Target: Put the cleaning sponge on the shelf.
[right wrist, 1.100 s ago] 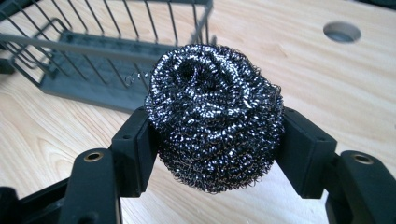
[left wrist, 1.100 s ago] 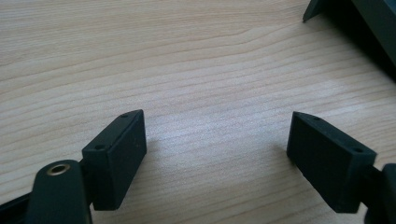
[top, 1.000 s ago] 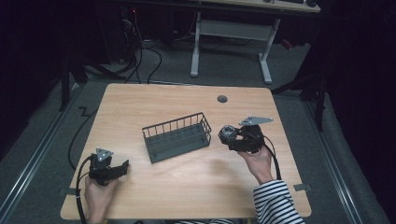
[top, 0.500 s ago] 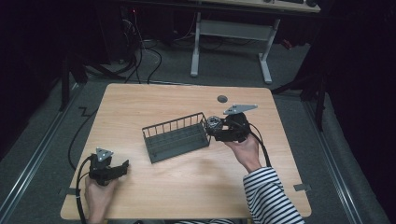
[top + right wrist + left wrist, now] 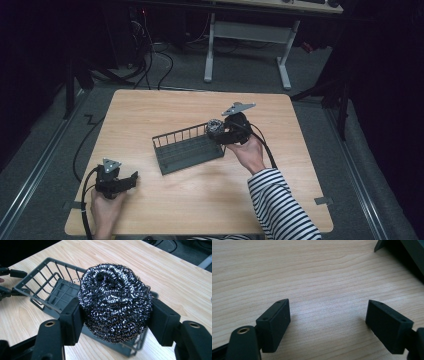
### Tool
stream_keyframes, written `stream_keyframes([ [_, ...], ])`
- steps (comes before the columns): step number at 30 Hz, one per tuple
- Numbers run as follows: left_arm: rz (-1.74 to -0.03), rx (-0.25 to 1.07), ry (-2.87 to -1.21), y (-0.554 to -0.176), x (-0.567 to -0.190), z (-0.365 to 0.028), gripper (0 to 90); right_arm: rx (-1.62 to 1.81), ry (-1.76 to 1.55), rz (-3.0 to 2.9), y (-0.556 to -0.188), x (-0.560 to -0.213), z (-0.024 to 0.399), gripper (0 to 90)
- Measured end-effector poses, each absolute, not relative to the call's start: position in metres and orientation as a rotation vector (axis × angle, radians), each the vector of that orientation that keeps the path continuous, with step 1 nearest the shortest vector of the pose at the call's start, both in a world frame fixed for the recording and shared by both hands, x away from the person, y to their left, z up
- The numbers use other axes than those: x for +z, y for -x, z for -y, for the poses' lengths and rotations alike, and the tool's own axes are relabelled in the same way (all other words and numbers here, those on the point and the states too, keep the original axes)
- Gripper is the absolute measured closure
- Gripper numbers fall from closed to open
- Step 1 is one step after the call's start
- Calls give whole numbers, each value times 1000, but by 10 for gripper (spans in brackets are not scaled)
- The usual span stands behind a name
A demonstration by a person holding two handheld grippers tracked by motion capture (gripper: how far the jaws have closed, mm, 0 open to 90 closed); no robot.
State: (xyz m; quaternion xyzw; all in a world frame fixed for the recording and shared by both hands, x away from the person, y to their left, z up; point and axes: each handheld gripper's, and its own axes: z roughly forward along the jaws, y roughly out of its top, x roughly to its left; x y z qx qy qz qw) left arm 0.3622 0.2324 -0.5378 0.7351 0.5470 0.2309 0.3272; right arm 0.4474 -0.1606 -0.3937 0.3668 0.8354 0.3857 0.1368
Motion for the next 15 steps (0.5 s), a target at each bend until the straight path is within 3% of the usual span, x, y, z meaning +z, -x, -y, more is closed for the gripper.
stream_keyframes([
  [15,-1432,606,-1924,-362,-538,-232,203,992,-1081,-2512,-472,-415,126,355],
])
